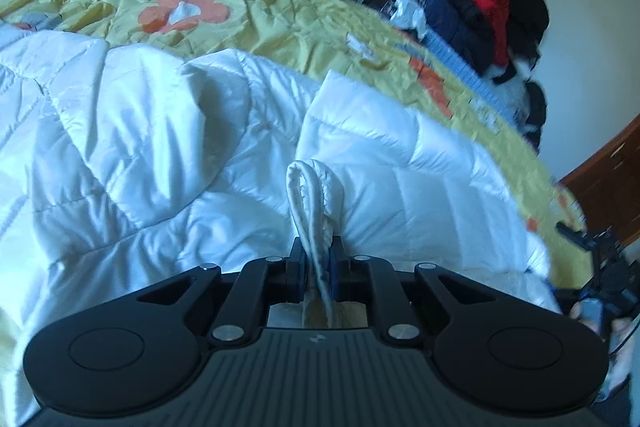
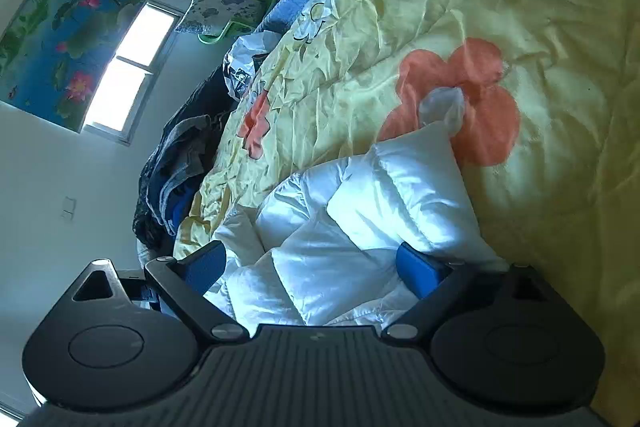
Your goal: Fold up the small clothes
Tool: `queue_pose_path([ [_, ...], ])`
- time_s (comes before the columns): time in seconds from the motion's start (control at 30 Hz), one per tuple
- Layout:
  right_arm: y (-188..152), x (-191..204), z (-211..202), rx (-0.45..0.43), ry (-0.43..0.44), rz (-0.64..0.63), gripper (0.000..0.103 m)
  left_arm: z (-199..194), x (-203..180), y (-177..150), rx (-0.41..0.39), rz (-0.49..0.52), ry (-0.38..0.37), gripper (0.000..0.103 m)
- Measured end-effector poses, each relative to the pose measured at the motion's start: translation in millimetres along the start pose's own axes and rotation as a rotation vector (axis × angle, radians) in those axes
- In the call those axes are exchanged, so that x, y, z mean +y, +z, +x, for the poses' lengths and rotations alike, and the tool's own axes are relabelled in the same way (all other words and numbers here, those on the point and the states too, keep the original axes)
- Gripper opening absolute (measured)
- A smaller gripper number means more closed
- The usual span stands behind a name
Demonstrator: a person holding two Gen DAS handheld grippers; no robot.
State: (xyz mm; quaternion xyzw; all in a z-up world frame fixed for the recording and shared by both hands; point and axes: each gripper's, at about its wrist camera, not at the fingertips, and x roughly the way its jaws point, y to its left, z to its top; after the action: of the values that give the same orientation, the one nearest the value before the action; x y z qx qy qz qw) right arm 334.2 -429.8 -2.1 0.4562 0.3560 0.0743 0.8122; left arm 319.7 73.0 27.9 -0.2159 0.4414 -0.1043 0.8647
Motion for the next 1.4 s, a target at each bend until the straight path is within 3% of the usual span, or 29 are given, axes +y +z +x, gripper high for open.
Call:
queue_pose_path([
  [0.27, -9.6, 7.4, -3.1, -0.017, -0.007, -0.174, 0.09, 9.2, -4.3, -9.8, -0.018, 0.1, 0.061, 0.013],
  [0.4, -18.3, 20.3, -20.3, -0.025, -0.068, -0.217, 0.094, -20.3, -23.2, -22.9, -0.096, 0.229, 0.107, 0.016],
  [0.5, -30.0, 24.0, -48.9, -0.043, -0.005, -0.253, 0.101, -56.2, -26.2, -30.9, -0.198, 0.272, 0.103, 0.018],
  [0.57, -36.8, 20.7, -64.3, -0.057, 0.027, -0.274, 0.101, -74.0, -25.7, -32.2, -0.303, 0.241, 0.146, 0.026],
  [0.63, -41.1, 14.2, -69.8, -0.054, 0.038, -0.276, 0.101, -80.8, -24.0, -30.4, -0.401, 0.15, 0.145, 0.058],
  [0.67, -42.8, 10.9, -68.4, -0.052, 0.031, -0.278, 0.101, -78.4, -24.6, -29.3, -0.426, 0.107, 0.118, 0.067],
  [0.7, -44.2, 7.5, -65.5, -0.049, 0.017, -0.277, 0.101, -72.4, -27.7, -27.8, -0.427, 0.083, 0.094, 0.074],
  [0.77, -46.2, -2.4, -57.9, -0.053, -0.002, -0.27, 0.1, -51.3, -39.4, -25.2, -0.385, 0.087, 0.073, 0.074],
  [0.9, -55.9, -13.0, -56.0, -0.119, 0.038, -0.332, 0.1, -8.3, -60.6, -25.8, -0.306, 0.167, 0.111, 0.073],
  [1.0, -66.8, -10.3, -56.3, -0.15, 0.018, -0.391, 0.099, 22.0, -60.6, -31.7, -0.205, 0.187, 0.172, 0.074],
  [1.23, -67.4, -10.8, -54.8, -0.167, 0.026, -0.394, 0.1, 34.1, -62.4, -48.4, -0.268, 0.268, 0.203, 0.076],
  [1.4, -68.4, -12.3, -55.7, -0.172, 0.034, -0.387, 0.1, -3.7, -56.4, -56.9, -0.351, 0.234, 0.155, 0.075],
])
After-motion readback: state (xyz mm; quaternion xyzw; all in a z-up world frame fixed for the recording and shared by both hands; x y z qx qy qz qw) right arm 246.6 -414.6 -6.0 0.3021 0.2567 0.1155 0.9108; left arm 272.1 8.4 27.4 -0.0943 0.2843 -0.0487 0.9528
